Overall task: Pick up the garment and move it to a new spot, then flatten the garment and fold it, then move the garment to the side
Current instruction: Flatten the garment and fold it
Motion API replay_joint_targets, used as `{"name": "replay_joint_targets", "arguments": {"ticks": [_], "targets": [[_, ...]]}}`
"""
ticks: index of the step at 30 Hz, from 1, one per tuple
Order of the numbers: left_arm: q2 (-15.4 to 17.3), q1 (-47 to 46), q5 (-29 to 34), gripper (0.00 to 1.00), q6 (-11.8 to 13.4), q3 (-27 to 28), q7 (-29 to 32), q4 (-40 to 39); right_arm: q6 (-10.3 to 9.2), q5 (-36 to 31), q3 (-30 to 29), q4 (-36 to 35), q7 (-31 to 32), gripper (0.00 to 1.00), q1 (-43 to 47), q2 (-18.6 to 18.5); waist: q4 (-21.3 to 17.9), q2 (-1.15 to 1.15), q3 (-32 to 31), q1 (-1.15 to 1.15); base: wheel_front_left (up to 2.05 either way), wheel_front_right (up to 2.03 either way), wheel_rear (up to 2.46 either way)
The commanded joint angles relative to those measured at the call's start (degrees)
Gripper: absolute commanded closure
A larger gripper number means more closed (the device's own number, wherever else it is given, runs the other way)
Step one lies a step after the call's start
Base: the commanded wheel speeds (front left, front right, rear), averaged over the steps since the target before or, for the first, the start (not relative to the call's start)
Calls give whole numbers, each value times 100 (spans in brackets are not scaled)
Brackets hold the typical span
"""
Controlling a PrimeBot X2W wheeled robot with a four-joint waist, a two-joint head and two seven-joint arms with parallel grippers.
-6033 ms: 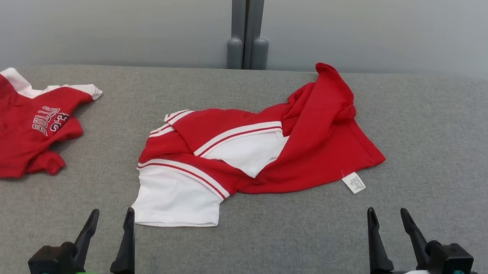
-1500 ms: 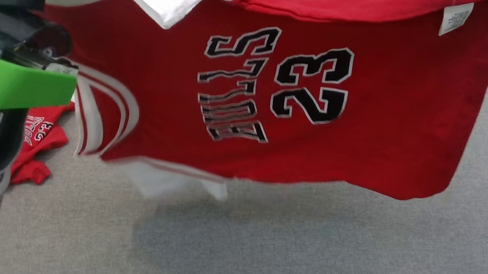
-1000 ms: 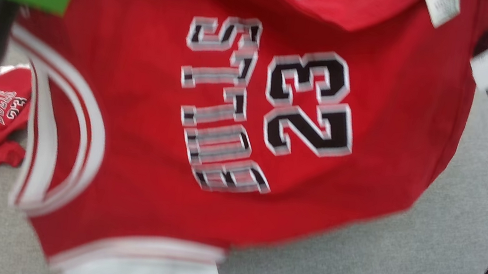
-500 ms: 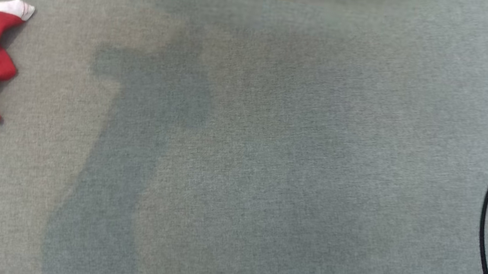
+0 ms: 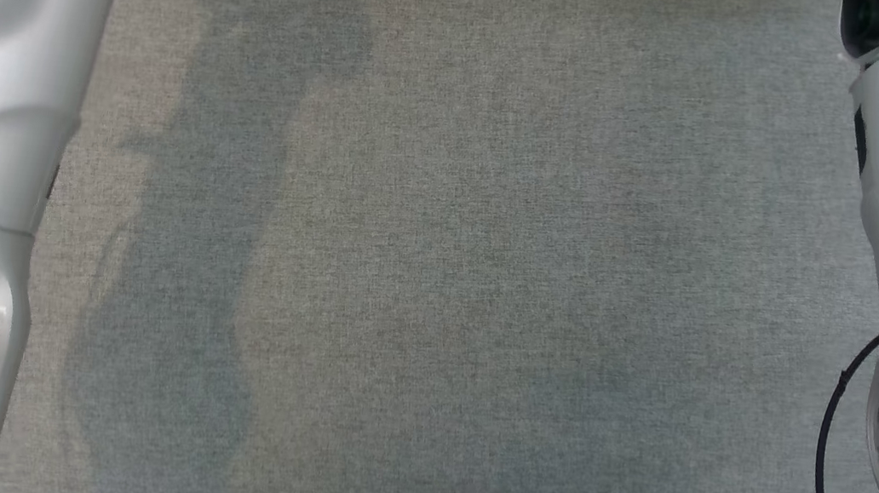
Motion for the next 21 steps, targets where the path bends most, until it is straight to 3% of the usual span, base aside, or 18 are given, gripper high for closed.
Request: {"name": "replay_joint_targets", "arguments": {"ticks": [1, 10, 21], "targets": [[25, 227, -147, 100, -22, -12, -43, -152, -2, 134, 52, 39, -124, 100, 125, -45, 120, 0, 237, -1, 0, 0, 0], [230, 2130, -449, 100, -21, 714, -54, -1884, -2, 1019, 519, -497, -374, 100, 1118, -174, -47, 0, 168, -1, 0, 0, 0], [115, 4922, -360, 100, -22, 1113, -57, -3562, -2, 1727, 447, -2095, -384, 100, 3191, -372, -128, 0, -739, -1, 0, 0, 0]]}}
